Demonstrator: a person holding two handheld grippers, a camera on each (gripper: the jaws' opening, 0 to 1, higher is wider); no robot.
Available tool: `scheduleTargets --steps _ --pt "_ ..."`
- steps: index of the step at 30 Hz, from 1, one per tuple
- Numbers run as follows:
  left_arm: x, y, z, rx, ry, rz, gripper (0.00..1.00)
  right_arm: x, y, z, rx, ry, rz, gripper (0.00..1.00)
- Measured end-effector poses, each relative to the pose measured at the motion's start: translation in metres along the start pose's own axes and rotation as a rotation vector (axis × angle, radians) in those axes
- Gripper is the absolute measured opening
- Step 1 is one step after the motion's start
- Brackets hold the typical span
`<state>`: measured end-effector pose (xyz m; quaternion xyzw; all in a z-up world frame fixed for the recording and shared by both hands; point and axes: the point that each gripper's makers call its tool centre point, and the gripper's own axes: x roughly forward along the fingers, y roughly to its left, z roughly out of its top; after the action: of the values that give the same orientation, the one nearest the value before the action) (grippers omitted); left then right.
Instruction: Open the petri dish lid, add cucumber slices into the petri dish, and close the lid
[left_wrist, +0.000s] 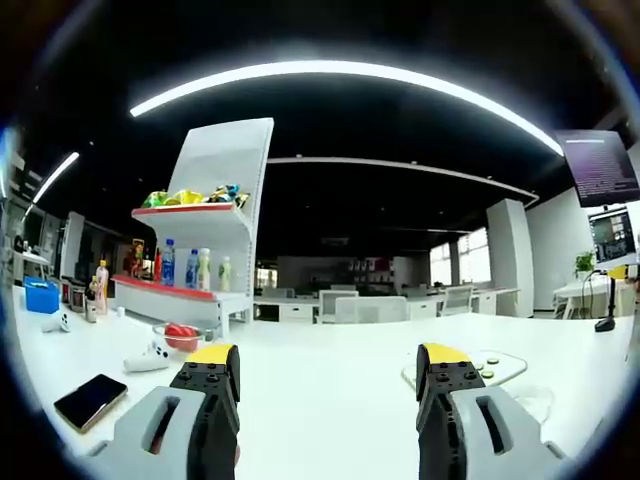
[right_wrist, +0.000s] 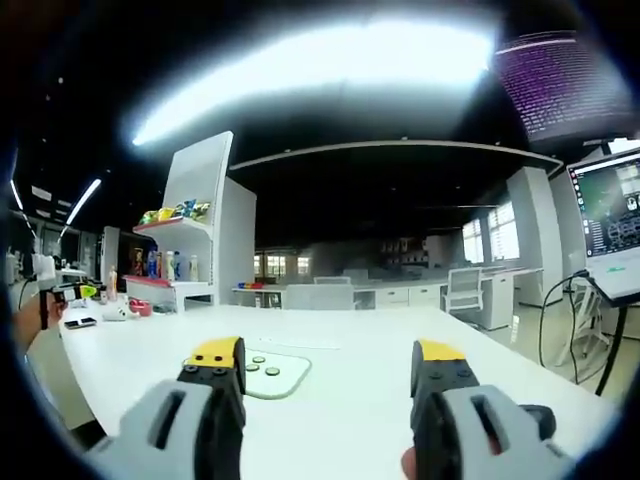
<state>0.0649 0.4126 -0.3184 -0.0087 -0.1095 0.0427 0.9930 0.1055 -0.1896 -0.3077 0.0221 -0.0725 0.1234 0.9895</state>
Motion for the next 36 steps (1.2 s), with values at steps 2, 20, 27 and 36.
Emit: scheduleTargets --steps 2,20,27,36 --pt "-0.001 0.001 0.000 -0.001 -0.001 -0.001 0.72 0.000 0.001 0.001 -0.003 0.000 0.001 0.66" --pt "-0.005 -0.013 0.006 -0.025 -0.014 -0.083 0.72 -0.001 0.004 0.011 -0.071 -0.005 0.033 0.68" --pt "-0.004 -0.023 0.013 -0.039 -0.032 -0.157 0.73 -0.004 0.004 0.016 -0.053 -0.018 0.048 0.68" --pt "-0.003 -0.030 0.016 -0.011 -0.027 -0.224 0.74 -0.008 0.002 0.023 -0.045 -0.031 0.060 0.69"
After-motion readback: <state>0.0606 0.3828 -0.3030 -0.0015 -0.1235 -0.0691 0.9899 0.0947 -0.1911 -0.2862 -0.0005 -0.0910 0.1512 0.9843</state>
